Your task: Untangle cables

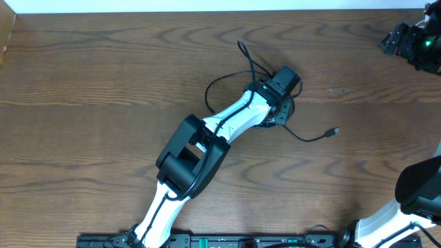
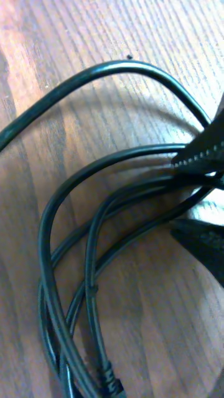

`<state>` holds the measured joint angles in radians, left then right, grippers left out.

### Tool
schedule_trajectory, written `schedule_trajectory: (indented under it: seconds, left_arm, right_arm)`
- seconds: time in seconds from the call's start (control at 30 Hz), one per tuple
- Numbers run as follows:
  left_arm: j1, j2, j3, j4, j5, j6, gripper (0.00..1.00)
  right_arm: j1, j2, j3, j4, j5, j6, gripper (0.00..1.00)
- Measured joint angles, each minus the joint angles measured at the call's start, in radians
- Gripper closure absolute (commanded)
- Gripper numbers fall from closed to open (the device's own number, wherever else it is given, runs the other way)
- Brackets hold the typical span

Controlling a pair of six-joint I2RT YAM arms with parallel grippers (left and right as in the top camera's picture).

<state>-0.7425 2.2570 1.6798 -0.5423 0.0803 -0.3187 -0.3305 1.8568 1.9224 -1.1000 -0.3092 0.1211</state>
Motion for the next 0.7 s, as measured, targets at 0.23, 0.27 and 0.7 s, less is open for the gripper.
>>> schedule_trajectory:
  seconds: [0.23,0.27,0.7]
  left_arm:
    - [0.0,-0.001,0.0,-0.002,-0.009,0.005,0.81]
    - [0.002,-0.002,0.0,-0.004,-0.01,0.005,0.81]
    - [0.06,-0.351,0.0,-0.089,-0.033,0.005,0.92]
  right_arm:
    - [0.0,0.0,0.0,0.0,0.005,0.0,0.12]
    - [0.0,0.0,0.0,0.0,0.006,0.0,0.12]
    - [0.0,0.0,0.0,0.0,-0.07,-0.004,0.13]
